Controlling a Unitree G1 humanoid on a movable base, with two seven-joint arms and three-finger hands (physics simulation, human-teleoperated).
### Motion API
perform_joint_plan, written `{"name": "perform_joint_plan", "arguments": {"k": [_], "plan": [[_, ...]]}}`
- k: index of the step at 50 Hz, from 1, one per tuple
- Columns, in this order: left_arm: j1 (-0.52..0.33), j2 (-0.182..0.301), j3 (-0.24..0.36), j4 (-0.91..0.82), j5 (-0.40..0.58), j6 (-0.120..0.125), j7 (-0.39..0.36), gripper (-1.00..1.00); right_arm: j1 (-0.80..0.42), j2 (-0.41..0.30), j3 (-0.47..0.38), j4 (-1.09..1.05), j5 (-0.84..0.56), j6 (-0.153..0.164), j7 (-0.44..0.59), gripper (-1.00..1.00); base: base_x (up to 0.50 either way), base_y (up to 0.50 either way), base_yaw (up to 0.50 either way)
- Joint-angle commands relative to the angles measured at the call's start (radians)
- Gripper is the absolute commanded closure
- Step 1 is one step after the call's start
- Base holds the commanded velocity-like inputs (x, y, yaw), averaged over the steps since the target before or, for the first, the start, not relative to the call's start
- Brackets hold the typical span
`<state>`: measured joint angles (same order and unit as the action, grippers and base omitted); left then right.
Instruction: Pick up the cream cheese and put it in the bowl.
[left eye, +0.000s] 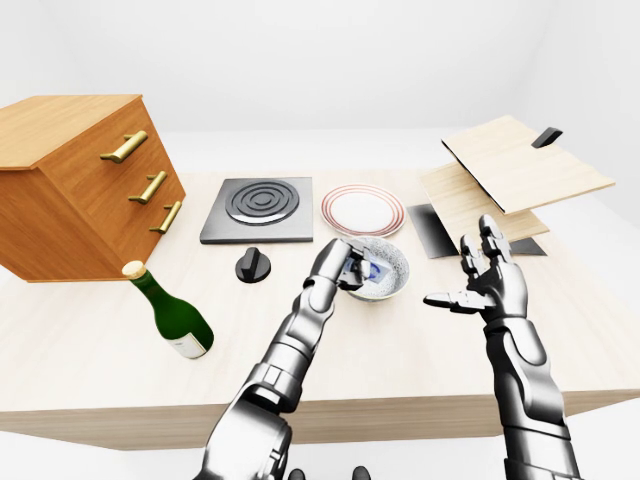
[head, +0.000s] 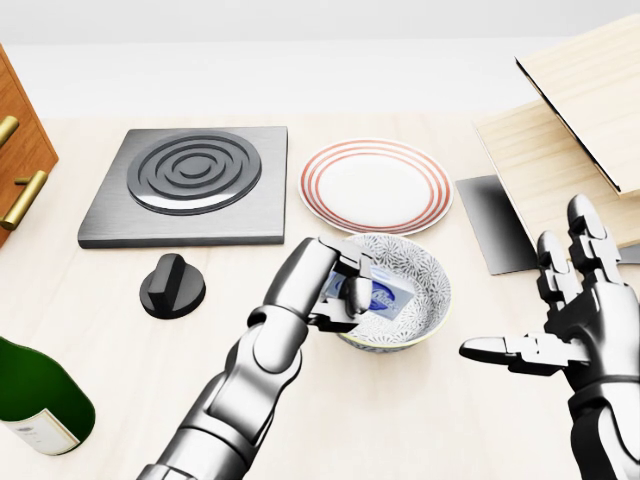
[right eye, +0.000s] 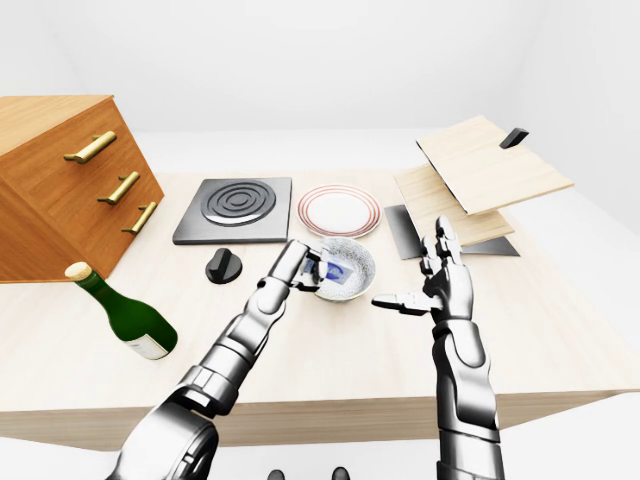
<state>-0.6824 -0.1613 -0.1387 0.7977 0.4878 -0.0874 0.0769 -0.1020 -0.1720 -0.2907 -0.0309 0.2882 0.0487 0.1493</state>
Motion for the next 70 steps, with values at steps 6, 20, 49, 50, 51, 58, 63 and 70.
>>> {"name": "perform_joint_plan", "arguments": {"k": [6,20,49,50,51,58,63,70], "plan": [[-0.030,-0.002,0.009,0.001,0.084,0.000,0.019,1.00,0.006,0.004,-0.001,-0.009,0.000,-0.001,0.007,-1.00,0.00,0.00,0.00],[-0.047,0.002,0.012,0.030,0.091,0.000,0.035,1.00,0.004,0.004,0.000,-0.011,0.002,0.000,0.009,-1.00,0.00,0.00,0.00],[-0.033,-0.004,0.028,-0.314,-0.015,0.000,-0.101,-1.00,0.006,0.007,0.007,-0.001,0.003,-0.012,0.014,-1.00,0.00,0.00,0.00],[-0.016,-0.009,0.024,-0.404,-0.033,0.000,-0.135,-1.00,0.005,0.005,0.005,-0.005,0.005,-0.008,0.013,-1.00,0.00,0.00,0.00],[-0.004,-0.011,0.019,-0.471,-0.046,0.000,-0.158,-1.00,0.004,0.004,0.003,-0.006,0.006,-0.007,0.012,-1.00,0.00,0.00,0.00],[0.089,-0.007,-0.002,-0.854,-0.125,0.175,-0.250,-1.00,0.002,-0.009,-0.021,-0.068,0.022,0.032,-0.002,-1.00,0.00,0.00,0.00],[0.247,0.020,0.002,-0.994,-0.220,0.175,-0.245,-1.00,0.012,0.002,-0.010,-0.095,0.010,0.033,-0.004,-1.00,0.00,0.00,0.00],[0.475,0.081,-0.002,-1.050,-0.323,0.175,-0.197,-1.00,0.075,0.052,0.023,-0.240,-0.012,0.039,-0.006,-1.00,0.00,0.00,0.00]]}}
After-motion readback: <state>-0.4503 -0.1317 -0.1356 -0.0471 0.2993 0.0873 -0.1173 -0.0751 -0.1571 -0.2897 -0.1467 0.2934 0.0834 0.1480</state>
